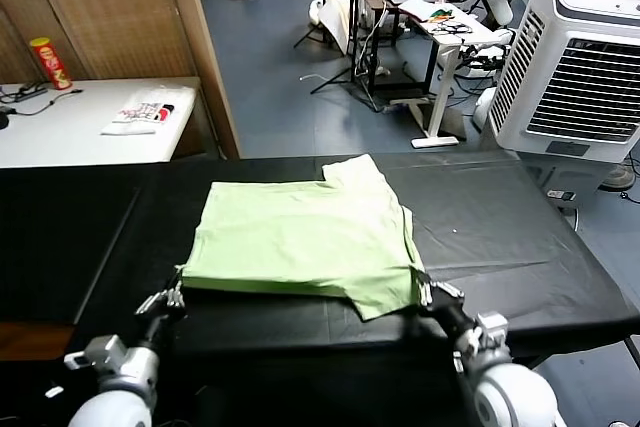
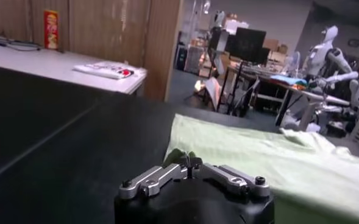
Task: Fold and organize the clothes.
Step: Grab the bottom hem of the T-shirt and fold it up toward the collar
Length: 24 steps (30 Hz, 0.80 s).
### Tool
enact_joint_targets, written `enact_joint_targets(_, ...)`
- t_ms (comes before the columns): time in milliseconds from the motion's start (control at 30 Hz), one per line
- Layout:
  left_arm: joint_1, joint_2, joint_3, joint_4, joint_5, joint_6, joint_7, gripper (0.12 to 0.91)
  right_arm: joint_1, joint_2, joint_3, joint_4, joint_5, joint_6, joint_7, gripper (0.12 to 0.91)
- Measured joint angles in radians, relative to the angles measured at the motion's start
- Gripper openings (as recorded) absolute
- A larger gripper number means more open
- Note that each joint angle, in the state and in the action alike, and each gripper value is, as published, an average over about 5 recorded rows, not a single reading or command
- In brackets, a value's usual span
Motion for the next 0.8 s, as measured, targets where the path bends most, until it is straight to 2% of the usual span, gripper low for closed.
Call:
enact_joint_targets(300,-0.100,0.026,0.030,0.119,0.057,-0.006,0.001,0.126,0.124,0.019,-0.047,-0.130,-0.016,0.023,-0.007,0.122)
enact_joint_targets(367,-0.117,0.029,0.035,0.141,0.060,-0.007,0.001,0.126,0.140,0.026,-0.054,-0.145,-0.016,0.034,-0.016,0.142)
enact_joint_targets(467,-0.138,0.032,0.039,0.166,0.062,-0.007,0.001,0.126,0.149,0.033,-0.058,-0.153,-0.014,0.045,-0.031,0.254)
enact_joint_targets(600,-0.160,0.033,0.041,0.185,0.063,-0.005,-0.002,0.148,0.134,0.026,-0.044,-0.135,-0.026,0.042,-0.035,0.471)
enact_joint_targets(700,-0.167,0.032,0.040,0.186,0.061,-0.001,-0.005,0.265,0.103,0.010,-0.026,-0.098,-0.037,0.031,-0.026,0.620)
enact_joint_targets(800,-0.163,0.034,0.038,0.180,0.061,0.000,-0.004,0.433,0.057,-0.010,-0.005,-0.040,-0.041,0.018,-0.023,0.748)
